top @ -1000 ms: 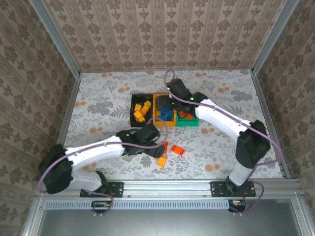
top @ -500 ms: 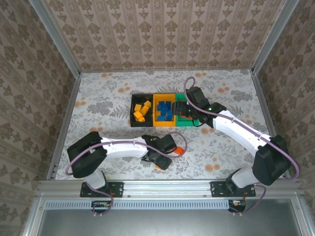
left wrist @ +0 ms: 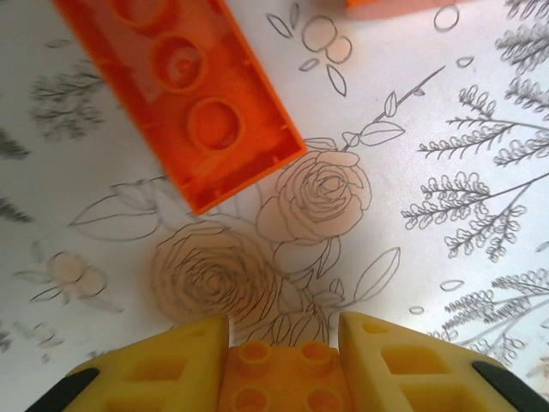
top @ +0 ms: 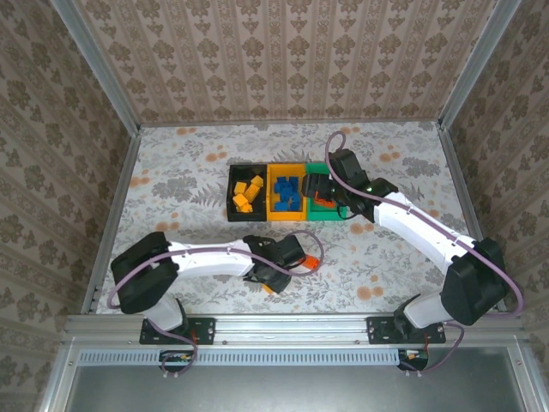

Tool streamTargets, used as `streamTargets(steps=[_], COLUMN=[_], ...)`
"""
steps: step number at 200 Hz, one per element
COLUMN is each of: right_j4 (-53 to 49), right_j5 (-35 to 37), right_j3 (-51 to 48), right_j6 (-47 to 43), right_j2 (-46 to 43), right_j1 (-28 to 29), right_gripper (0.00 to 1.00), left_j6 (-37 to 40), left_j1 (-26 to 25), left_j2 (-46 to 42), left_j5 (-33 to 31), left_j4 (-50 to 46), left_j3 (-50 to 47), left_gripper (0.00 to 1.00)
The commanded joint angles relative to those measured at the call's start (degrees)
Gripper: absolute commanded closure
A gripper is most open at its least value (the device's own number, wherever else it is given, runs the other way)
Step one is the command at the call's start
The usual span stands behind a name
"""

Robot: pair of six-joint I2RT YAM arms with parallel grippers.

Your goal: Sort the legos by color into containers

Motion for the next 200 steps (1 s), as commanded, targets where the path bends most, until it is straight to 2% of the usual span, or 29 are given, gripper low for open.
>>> streamTargets(steps=[1,25,55,85,117,142,178,200], right_j4=[0.52,0.61,0.45,-0.33,-0.77,-1.88,-2.72,-3.4], right_j5=[0.94,1.14,1.56,1.68,1.56,1.43,0.9,-1.94], right_j3=[-0.52,-1.62,-3.54,-4.88,-6.01,-6.4,-8.19,-9.22], right_j6=[1.08,1.44,1.71,1.85,2.22,1.89,1.63,1.05], right_j2=[-1.36,-2.0,-4.15,-5.13,-5.95,-6.65,-8.59,-9.31], right_j1=[-0.32,-0.32,-0.7,-0.98,-1.08,-1.08,-1.08,-1.03], right_gripper=[0.14,0.14,0.14,0.14,0.14,0.14,0.14,0.13], left_j6=[-1.32,-0.22,3.87,7.89,9.36,9.56,10.68,10.33], left_j1=[1.35,5.17,15.53,25.78,32.88,36.27,36.97,36.91], left_j2=[-5.97,-11.96,-15.84,-13.07,-4.67,2.85,11.91,14.49], left_j5=[-3.71,-7.26,-10.27,-12.81,-14.0,-12.96,-13.04,-11.89], left_j4=[-2.99,-3.57,-0.86,5.13,11.5,12.89,11.76,10.85], left_j3=[-0.02,1.08,3.4,8.63,15.09,20.64,28.25,31.1], left_gripper=[0.66,0.66,0.65,0.65,0.65,0.66,0.66,0.54])
